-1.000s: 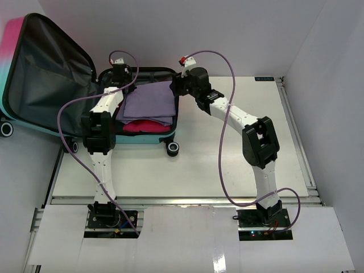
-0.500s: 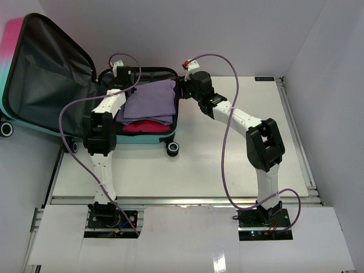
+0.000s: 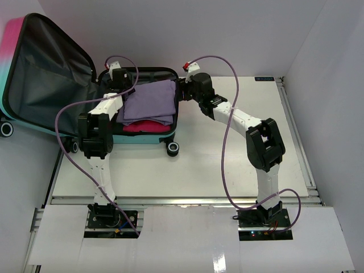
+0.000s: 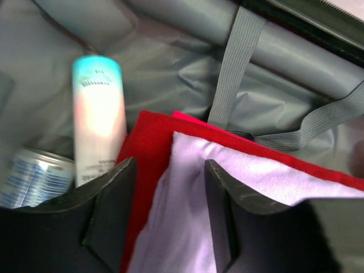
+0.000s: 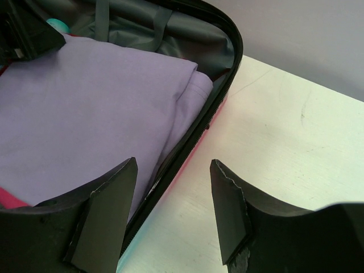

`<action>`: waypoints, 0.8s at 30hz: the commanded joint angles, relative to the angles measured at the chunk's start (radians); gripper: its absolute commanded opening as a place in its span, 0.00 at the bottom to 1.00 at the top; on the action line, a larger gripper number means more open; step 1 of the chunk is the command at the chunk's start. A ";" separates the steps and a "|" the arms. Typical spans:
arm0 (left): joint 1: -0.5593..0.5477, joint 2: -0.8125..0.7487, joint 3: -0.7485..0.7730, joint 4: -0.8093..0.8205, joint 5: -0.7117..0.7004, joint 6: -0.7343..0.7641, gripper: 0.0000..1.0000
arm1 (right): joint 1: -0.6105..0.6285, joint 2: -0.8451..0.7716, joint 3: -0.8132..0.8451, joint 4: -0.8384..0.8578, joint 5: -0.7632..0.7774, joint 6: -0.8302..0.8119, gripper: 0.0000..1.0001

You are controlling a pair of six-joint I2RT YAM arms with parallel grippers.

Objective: Pack the luggage

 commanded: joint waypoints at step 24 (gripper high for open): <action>0.007 -0.076 -0.064 0.046 0.121 -0.099 0.00 | 0.110 0.173 0.135 -0.281 0.081 0.085 0.08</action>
